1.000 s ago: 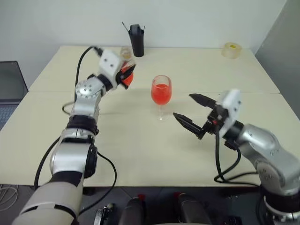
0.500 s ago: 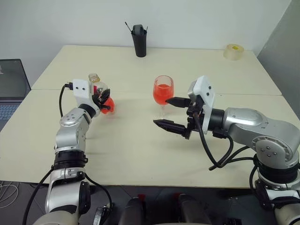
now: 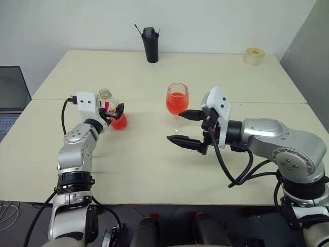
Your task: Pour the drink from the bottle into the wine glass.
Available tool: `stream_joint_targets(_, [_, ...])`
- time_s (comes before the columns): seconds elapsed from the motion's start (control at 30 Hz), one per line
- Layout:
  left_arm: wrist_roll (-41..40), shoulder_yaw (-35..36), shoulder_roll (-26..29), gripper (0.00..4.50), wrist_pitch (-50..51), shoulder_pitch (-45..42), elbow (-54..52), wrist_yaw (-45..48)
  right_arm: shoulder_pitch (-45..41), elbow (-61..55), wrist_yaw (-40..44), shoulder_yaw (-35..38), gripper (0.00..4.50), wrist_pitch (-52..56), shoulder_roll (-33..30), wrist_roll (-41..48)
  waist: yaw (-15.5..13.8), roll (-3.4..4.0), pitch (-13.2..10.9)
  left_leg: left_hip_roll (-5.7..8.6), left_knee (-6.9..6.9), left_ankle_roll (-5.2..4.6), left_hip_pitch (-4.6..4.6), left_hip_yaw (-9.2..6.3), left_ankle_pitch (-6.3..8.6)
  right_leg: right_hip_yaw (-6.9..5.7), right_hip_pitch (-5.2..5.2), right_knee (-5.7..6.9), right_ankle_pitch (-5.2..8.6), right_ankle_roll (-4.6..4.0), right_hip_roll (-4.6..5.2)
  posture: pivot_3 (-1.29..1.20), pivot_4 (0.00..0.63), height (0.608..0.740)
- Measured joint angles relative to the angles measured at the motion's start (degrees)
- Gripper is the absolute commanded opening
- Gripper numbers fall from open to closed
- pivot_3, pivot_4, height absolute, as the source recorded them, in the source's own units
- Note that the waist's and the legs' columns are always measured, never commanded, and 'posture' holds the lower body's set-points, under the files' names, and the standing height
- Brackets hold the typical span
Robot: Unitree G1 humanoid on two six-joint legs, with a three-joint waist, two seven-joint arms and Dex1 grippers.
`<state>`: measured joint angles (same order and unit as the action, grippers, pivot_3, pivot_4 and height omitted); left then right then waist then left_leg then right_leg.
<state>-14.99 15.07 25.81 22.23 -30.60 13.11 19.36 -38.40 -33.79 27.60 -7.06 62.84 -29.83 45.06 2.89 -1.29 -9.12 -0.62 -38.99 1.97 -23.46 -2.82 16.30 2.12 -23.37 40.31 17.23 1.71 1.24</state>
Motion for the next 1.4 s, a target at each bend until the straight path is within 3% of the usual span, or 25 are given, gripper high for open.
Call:
stream_joint_targets(0.63, [-4.26,3.62,5.98,4.48,9.53,8.21,-17.44,1.88,-1.58,3.25,7.33,-3.14,4.5,-3.84,-1.34,-4.08,-0.06,0.0,0.0,-0.05,0.04,-0.19,0.01,0.0,0.11,0.02,0.01,-0.09,0.0,0.0,0.03,0.0,0.15,0.74])
stream_joint_targets(0.97, [-9.69,6.26,11.44,4.48,11.54,10.11,-21.05,8.84,-1.62,4.18,9.96,-3.6,4.5,-5.13,-1.45,-5.76,-0.14,0.01,-0.01,-0.05,0.07,-0.2,0.01,0.0,0.11,0.01,0.05,-0.21,0.0,0.0,0.03,0.0,0.15,0.74])
stream_joint_targets(1.07, [-12.18,7.18,13.61,4.48,11.55,10.1,-21.06,12.21,-1.62,4.35,10.79,-3.71,4.5,-5.29,-1.54,-6.12,-0.12,0.01,-0.01,-0.07,0.08,-0.2,0.01,-0.01,0.11,0.02,0.05,-0.22,0.0,-0.01,0.03,0.0,0.15,0.74])
stream_joint_targets(1.27, [-17.88,9.34,23.12,4.48,11.63,10.11,-20.85,26.16,-1.61,4.84,12.7,-2.7,4.5,-5.3,-4.38,-5.57,-0.09,0.05,-0.04,-0.04,0.12,-0.2,0.02,0.01,0.12,-0.01,0.07,-0.29,0.0,-0.01,-0.01,0.0,0.15,0.74])
stream_joint_targets(1.4, [-25.95,10.97,31.0,4.48,17.23,11.82,-21.82,38.29,-1.34,5.1,16.43,4.44,4.5,-3.83,-11.92,-2.21,-0.16,0.07,-0.12,0.01,0.16,-0.22,0.02,0.04,0.13,-0.02,0.11,-0.38,0.01,-0.01,-0.06,0.0,0.15,0.74])
